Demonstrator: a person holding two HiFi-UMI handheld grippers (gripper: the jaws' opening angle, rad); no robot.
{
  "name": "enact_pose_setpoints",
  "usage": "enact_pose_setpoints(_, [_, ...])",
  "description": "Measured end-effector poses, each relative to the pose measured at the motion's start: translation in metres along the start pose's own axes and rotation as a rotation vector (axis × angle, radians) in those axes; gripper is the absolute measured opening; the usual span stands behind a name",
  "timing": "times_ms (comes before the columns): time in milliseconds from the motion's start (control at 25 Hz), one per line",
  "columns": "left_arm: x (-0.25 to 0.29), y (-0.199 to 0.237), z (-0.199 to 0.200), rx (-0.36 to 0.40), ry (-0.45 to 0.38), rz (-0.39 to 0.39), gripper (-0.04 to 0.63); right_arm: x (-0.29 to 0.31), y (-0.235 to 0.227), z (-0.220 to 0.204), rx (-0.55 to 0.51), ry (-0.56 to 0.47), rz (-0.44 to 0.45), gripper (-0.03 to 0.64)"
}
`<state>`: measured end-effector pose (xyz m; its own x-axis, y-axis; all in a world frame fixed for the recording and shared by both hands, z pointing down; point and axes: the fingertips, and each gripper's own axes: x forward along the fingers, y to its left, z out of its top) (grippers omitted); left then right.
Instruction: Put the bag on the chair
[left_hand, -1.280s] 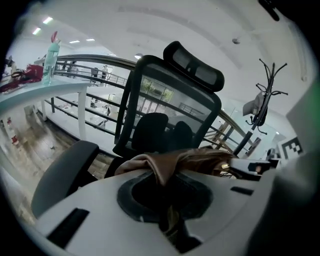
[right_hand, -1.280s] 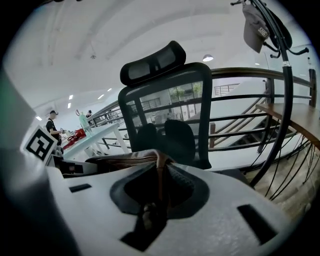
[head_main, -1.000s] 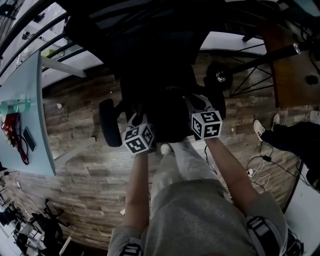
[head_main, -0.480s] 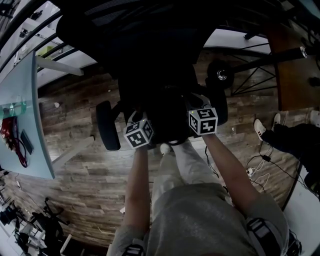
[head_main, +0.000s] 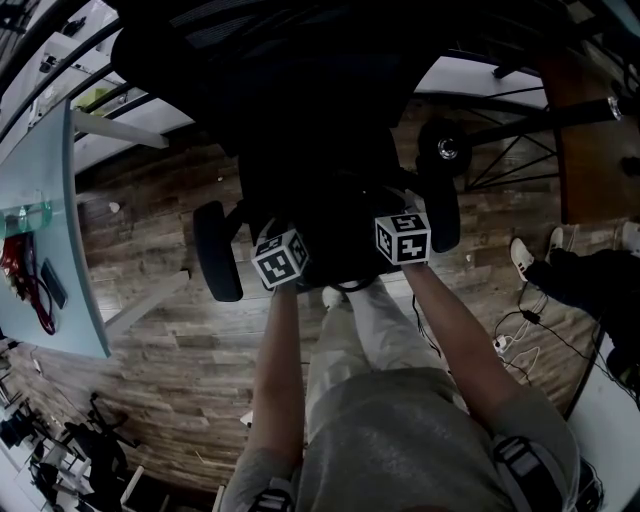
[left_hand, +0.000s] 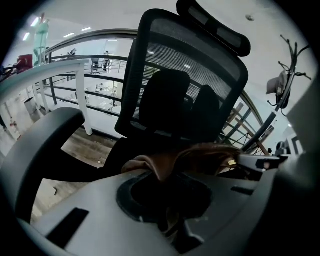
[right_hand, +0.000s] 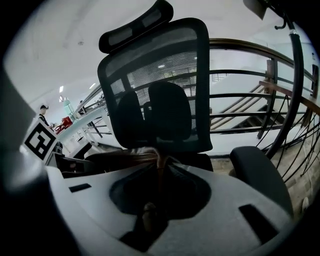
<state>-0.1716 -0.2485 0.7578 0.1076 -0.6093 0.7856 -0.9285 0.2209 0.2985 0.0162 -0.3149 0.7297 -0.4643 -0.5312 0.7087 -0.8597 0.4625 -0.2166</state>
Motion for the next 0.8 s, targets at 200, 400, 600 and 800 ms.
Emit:
enact_pose_setpoints(200, [0.005,0.001,-0.001,0.007,0.019,0.011,0.025,0.006,-0.001,-0.004,0.004,0.011,-0.008,0.049])
enact_pose_setpoints(400, [0.006,0.001,0.001,0.025,0.021,0.006,0.025,0.007,-0.001,-0.002,-0.001,0.012,-0.019,0.072])
enact_pose_setpoints(600, [0.0,-0.001,0.002,0.034,0.017,0.005,0.076,0.002,-0.001,0.005,0.005,-0.006,-0.024,0.145])
enact_pose_setpoints(800, [-0.012,-0.003,0.014,0.028,-0.04,-0.002,0.22,-0.007,-0.002,0.016,0.0,-0.045,-0.031,0.213])
